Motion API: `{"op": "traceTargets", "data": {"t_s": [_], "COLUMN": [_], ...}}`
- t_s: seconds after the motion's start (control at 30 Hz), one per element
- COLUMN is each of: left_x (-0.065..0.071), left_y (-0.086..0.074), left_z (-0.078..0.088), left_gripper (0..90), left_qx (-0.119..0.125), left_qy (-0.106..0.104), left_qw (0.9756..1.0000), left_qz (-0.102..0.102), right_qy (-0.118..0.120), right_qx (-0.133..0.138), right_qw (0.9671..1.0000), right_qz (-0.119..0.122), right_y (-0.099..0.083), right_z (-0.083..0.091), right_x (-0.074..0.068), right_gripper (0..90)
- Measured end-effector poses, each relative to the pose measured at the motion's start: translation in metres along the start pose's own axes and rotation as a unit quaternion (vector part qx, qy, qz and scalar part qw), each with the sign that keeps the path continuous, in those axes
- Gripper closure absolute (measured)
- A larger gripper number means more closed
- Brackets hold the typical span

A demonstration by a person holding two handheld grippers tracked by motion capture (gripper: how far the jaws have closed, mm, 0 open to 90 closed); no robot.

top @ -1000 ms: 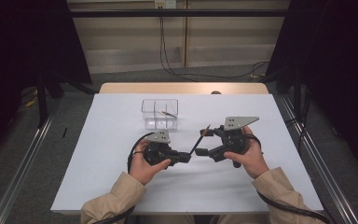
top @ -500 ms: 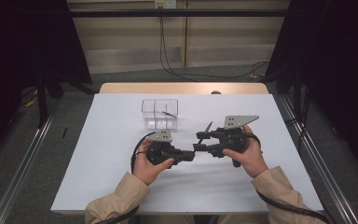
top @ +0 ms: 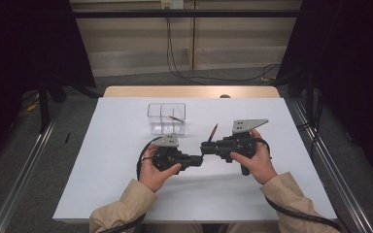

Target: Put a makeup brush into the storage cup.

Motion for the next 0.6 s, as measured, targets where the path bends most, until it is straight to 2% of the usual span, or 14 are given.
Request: {"op": "traceTargets", "data": {"t_s": [0.2, 0.37, 0.47, 0.6], "left_x": [0.001, 0.005, 0.005, 0.005], "left_y": [-0.001, 0.003, 0.004, 0.005], "left_z": [-0.006, -0.015, -0.015, -0.014], "left_gripper": [85.4, 83.7, 83.4, 79.1], "left_qx": [-0.005, 0.007, 0.007, 0.019], "left_qy": [-0.002, -0.016, -0.018, -0.023], "left_qw": [1.0000, 0.9998, 0.9998, 0.9996], "left_qz": [-0.003, 0.002, -0.003, 0.004], "right_qy": [0.010, 0.016, 0.019, 0.020], "right_qx": [-0.007, -0.015, -0.014, -0.009], "right_qw": [0.9998, 0.9997, 0.9996, 0.9996], "right_qz": [-0.014, -0.012, -0.013, -0.016], "right_y": [0.000, 0.000, 0.000, 0.001], "right_z": [-0.002, -0.005, -0.005, -0.003], "right_x": [-0.002, -0.004, -0.004, -0.003], "right_gripper": [83.4, 83.8, 83.9, 83.9]}}
Point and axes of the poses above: each handheld gripper's, and its own axes: z roughly backward along the jaws, y roughly out of its top, x roughly to its right, the point moved 9 cm from there along -z, roughly forward along the jaws, and after that the axes turned 13 degrees about -z, right-handed, at the moved point
